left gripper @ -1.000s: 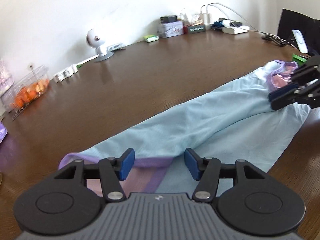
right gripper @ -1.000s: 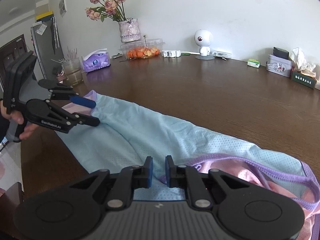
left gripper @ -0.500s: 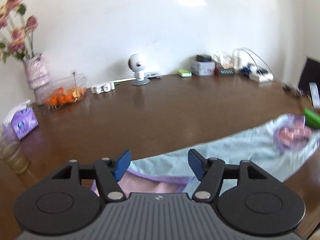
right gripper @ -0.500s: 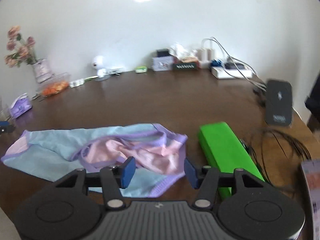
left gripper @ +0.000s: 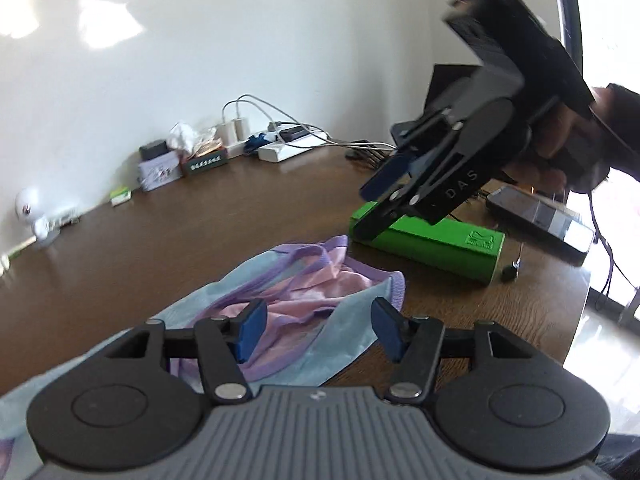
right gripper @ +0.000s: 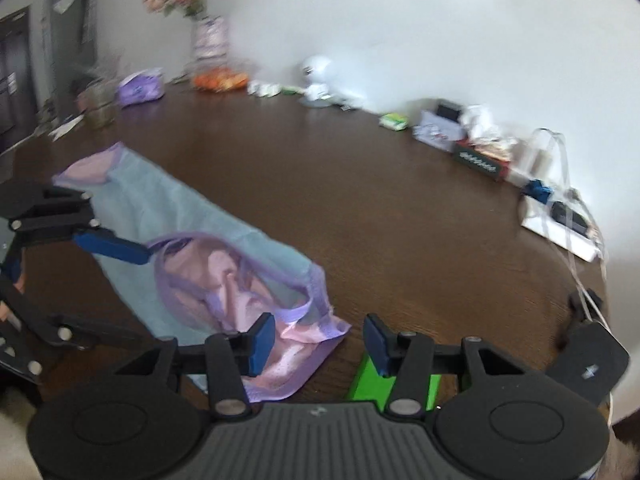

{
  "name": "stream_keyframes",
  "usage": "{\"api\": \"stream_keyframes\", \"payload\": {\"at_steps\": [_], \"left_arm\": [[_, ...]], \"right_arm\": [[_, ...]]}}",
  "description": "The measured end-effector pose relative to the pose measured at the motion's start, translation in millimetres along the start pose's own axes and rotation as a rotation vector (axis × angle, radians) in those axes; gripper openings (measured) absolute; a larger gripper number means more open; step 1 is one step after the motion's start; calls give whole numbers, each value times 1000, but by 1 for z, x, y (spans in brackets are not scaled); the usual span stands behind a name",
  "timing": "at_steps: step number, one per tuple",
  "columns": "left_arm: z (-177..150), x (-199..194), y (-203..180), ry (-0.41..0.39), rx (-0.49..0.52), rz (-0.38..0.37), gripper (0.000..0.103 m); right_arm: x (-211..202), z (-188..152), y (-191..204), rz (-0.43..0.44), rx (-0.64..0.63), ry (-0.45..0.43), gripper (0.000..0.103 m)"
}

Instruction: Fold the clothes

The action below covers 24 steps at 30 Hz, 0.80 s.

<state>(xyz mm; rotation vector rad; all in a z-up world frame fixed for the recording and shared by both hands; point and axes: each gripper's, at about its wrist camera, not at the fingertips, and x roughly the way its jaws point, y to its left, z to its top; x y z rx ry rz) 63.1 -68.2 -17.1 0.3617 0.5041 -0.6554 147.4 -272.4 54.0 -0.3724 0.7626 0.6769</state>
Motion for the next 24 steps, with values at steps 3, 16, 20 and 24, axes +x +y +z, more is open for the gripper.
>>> {"api": "stream_keyframes", "payload": {"at_steps": [3,16,20,24], "left_arm": [[-5,3,12,44,-44,24,57],[-37,-45,93,136,-329,344,60],[-49,-57,112,157,-352,410,61],[-60,-70,131,163,-386,467,63]], "right_arm": [[6,5,6,108,-215,67,51],[47,17,14,273,-571,192,73],[55,17,8,315,-537,228,71],[55,19,3,369,-501,251,29]]}}
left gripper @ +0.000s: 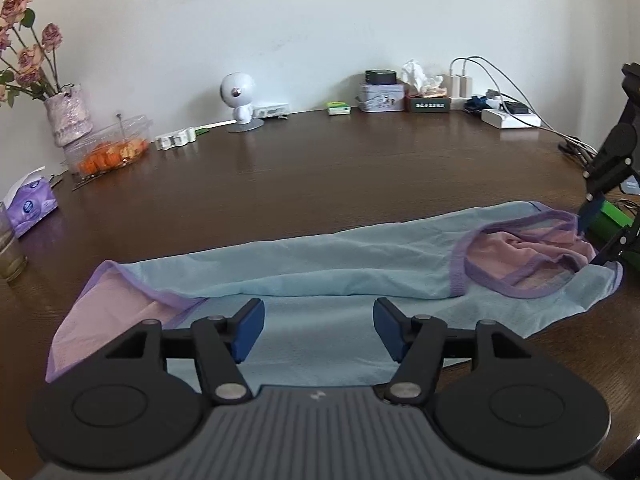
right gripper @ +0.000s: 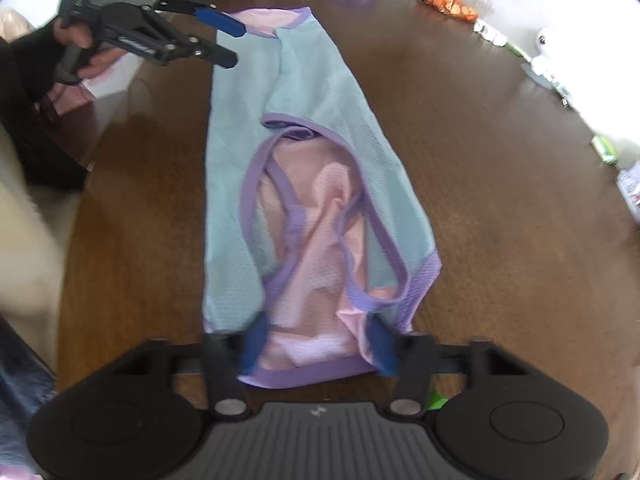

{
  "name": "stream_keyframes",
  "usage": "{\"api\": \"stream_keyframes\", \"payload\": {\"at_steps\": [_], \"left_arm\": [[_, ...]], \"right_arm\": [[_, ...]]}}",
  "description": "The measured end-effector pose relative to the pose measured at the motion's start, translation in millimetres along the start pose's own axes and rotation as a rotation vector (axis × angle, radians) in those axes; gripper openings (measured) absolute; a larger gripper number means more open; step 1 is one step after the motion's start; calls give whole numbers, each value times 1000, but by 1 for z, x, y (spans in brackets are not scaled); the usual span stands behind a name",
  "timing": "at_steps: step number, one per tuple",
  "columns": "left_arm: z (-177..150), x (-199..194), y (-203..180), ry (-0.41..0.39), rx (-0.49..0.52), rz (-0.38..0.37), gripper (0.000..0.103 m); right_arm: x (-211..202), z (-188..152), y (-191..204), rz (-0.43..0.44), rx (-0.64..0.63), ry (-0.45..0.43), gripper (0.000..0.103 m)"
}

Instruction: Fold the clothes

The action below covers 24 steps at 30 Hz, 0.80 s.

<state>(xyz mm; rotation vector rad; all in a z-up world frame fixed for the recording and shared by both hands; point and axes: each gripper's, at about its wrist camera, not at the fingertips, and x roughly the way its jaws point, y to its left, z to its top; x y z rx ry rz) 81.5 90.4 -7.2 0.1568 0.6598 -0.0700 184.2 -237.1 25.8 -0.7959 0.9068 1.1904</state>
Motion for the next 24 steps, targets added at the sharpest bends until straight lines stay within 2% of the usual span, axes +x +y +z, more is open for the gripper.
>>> {"api": "stream_keyframes", "payload": {"at_steps": [2,6,9,11,12,13,14,15,16,17,21,24], "left_arm": [[-3,-1,10,0,-16,24,63],[-9,-7,27,-4,-48,49,63],[-16,-15,40,-17,-71,65,63],[-20,-19,49,-18,-93,73,64],[-23,-21,52,-18,-103,76,64],[-25,-23,55,-18,-107,78,64],[-28,-25,57,-18,-107,79,64],[-31,-28,59,-19,-109,78,65],[-33,-29,60,-18,-111,76,66],[-35,-31,62,-17,-113,72,66],[-41,-31,65,-11,-124,68,67],[-41,-31,64,-10,-119,64,67]], "right_arm": [[1,2,3,-7,-11,18,3],[0,9,3,-42,-21,47,0],[-15,21,2,-37,3,0,0],[-23,30,1,-65,2,5,1],[-25,32,0,-64,14,18,4],[-27,35,-1,-63,25,31,17],[-29,37,-2,-62,36,43,45],[-33,36,0,-53,43,42,59],[-35,34,4,-44,39,35,80],[-34,33,10,-45,24,38,85],[-13,26,26,-59,-23,117,85],[3,20,27,-144,-72,158,80]]}}
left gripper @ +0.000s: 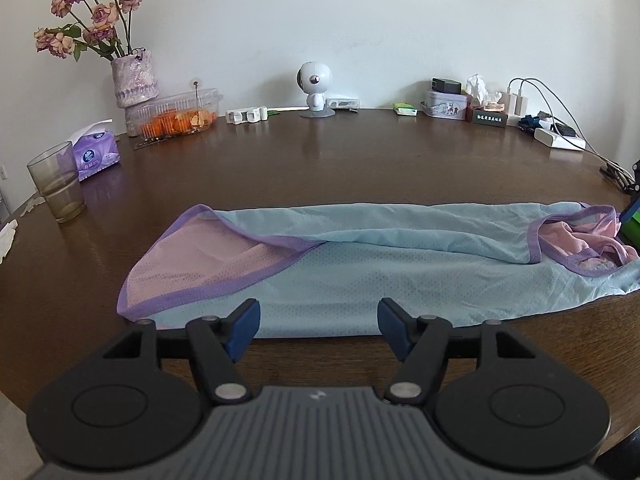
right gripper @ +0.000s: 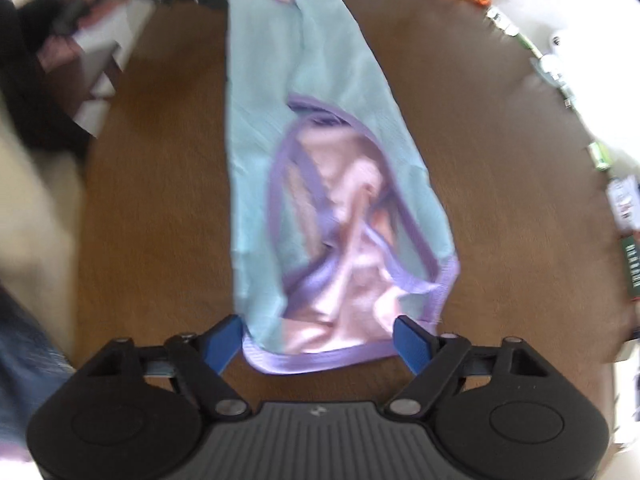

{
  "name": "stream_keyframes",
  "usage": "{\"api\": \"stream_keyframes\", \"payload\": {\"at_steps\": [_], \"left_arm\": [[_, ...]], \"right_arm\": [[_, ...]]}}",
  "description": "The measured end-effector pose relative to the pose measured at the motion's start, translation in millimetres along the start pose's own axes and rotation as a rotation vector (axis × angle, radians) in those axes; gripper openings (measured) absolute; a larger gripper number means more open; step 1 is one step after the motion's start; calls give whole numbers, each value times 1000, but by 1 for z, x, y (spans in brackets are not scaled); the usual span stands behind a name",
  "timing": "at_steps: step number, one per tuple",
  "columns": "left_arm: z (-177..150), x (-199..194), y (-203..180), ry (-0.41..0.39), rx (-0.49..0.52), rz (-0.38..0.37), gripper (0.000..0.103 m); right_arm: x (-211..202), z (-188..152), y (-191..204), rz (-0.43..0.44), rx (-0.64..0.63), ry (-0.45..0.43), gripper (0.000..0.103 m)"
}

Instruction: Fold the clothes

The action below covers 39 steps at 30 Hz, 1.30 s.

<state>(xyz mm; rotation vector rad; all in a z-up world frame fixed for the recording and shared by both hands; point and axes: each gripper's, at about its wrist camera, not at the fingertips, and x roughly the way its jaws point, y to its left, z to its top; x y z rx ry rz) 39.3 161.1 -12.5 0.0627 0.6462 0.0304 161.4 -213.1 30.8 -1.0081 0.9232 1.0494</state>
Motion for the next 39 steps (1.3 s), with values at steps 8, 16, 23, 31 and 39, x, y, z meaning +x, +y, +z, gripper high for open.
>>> {"api": "stream_keyframes", "payload": {"at_steps": [8,16,23,31,39], "left_arm": [[-1,4,-9,10,41,-20,68],[0,6,-6,3,55,-11,71],[4,1,23,-37,10,43,71],[-2,-22,55,-89,-66,51,72],[-23,-40,80,-58,-141,89,73]], "right_arm": [[9,2,-16,-37,-53,-18,80],[12,1,-60,204,123,-44,8],[-23,25,-45,157,39,-61,8],[-23,147,-16,139,-234,-112,8],[26,215,3,193,-291,-146,41]]}}
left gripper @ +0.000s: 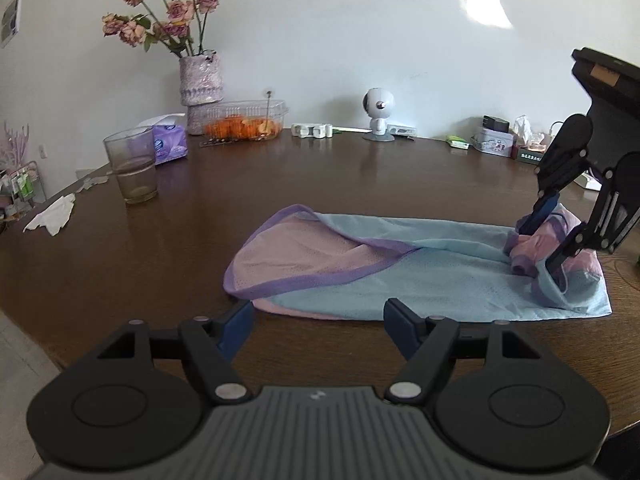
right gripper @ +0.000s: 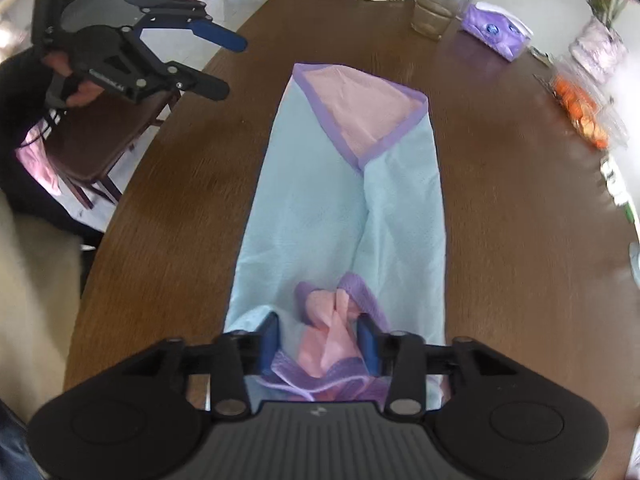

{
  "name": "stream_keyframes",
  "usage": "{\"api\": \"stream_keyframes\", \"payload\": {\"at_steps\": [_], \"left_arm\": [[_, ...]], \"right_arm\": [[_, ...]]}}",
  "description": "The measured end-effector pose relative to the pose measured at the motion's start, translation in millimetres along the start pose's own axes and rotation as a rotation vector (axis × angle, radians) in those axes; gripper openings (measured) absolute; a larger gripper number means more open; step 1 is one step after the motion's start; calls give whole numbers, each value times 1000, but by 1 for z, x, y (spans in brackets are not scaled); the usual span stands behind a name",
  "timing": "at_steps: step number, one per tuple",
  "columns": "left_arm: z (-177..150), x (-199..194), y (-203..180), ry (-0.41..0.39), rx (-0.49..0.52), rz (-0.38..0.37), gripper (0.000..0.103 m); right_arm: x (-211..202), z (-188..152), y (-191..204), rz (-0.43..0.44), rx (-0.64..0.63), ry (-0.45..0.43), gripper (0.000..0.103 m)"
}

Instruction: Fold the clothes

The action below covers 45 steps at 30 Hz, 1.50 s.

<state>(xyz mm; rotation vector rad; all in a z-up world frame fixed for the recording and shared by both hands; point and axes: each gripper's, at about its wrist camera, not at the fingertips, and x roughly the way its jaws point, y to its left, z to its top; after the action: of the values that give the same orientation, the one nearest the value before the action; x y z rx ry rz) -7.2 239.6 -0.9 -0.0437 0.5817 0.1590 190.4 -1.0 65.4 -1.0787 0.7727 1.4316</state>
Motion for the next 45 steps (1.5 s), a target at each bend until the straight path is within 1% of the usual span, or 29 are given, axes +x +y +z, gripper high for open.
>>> {"api": "stream_keyframes", "payload": {"at_steps": [1,3,5,8,9,11,13,14,15,16,17,18,19,21,22,23,24,25,26,27,29,30,32,34,36,38,40,43,45], "left_arm": [[-2,1,6,12,-25,14,73],[-3,5,17,34,-76,34,73],[0,12,24,41,-124,53,73],[7,24,26,55,-180,88,73],[9,28,26,60,-196,103,73],[14,36,26,65,-218,137,73],[18,43,23,68,-236,148,71],[18,46,20,73,-238,159,68],[19,49,17,78,-239,171,63],[20,52,15,84,-240,183,58],[20,55,12,91,-241,197,55],[19,58,10,108,-243,216,48],[17,61,10,127,-248,236,44],[16,68,10,140,-253,278,41],[16,69,9,141,-245,294,36],[17,71,10,144,-237,300,31],[18,74,12,148,-237,296,13],[21,77,15,154,-242,290,3],[23,81,18,160,-247,283,2],[27,84,22,166,-250,276,0],[38,97,28,171,-236,247,0],[46,108,31,177,-222,217,0],[66,137,34,194,-174,160,0],[94,175,32,225,-131,102,0],[122,211,21,239,-89,79,0],[147,243,-1,216,-30,41,0],[167,276,-33,203,19,-5,0],[192,329,-89,219,40,-113,0],[212,351,-121,202,54,-167,0]], "right_arm": [[-8,2,-4,-2,4,-23,42],[-25,7,-16,-38,23,-70,47],[-38,18,-26,-92,30,-114,56],[-29,47,-45,-199,60,-173,59],[-17,59,-53,-221,80,-191,59],[8,81,-65,-177,108,-223,59],[34,100,-81,-119,104,-225,58],[47,110,-88,-90,102,-226,56],[60,119,-96,-61,100,-226,56],[73,129,-104,-32,100,-226,54],[83,136,-114,-14,125,-213,48],[93,141,-122,2,140,-201,43],[101,146,-128,12,142,-189,35],[113,152,-134,31,122,-184,32],[119,152,-133,35,117,-179,29],[125,153,-133,39,112,-175,22],[126,152,-132,44,110,-182,19],[128,151,-131,46,108,-189,9],[129,151,-131,17,116,-189,3],[130,151,-131,-13,125,-188,2],[130,145,-136,-107,163,-178,1],[130,140,-142,-164,209,-175,1],[131,127,-157,-265,338,-168,1],[128,111,-171,-375,475,-149,1],[120,84,-192,-447,643,-124,1],[109,49,-211,-489,779,-109,1],[96,9,-227,-537,890,-89,1],[75,-64,-241,-630,1062,-52,1],[61,-112,-244,-676,1155,-26,1]]}}
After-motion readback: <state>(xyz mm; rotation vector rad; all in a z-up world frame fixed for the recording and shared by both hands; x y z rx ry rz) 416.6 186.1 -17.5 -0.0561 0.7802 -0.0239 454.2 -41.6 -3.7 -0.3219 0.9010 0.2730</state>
